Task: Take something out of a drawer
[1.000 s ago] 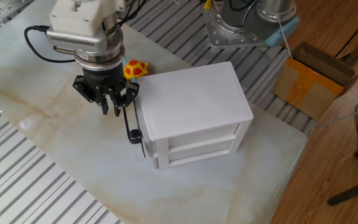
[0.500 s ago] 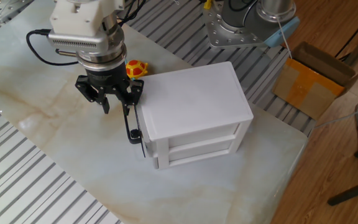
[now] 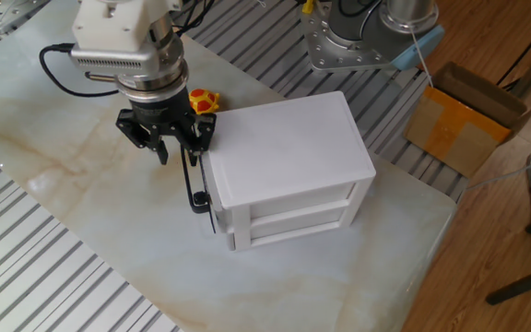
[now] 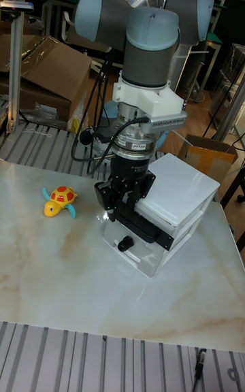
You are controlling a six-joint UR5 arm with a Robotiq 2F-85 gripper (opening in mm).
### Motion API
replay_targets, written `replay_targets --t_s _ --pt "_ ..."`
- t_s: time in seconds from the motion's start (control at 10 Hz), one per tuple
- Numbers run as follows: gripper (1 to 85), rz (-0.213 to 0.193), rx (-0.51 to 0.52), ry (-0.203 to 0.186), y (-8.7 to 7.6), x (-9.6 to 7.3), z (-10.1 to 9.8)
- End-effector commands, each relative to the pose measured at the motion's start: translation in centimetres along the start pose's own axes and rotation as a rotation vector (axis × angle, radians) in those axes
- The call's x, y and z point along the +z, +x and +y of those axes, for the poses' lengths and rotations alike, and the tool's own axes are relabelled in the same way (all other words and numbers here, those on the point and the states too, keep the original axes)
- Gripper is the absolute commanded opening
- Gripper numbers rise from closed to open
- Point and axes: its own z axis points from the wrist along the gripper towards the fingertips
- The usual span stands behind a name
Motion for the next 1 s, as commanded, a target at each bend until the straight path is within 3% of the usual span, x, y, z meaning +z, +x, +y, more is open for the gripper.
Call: replay_targets --t_s 0.0,0.4,0.6,0.9 --pt "44.7 0.002 -0.019 -0.029 0.0 0.5 -0.1" --pt "44.7 0.007 -0.070 -0.027 0.1 1.2 -2.1" --pt "44.0 0.020 -0.100 0.015 0.5 1.3 -3.6" --pt "41.0 0.041 -0.129 0.045 1.1 1.3 -4.6"
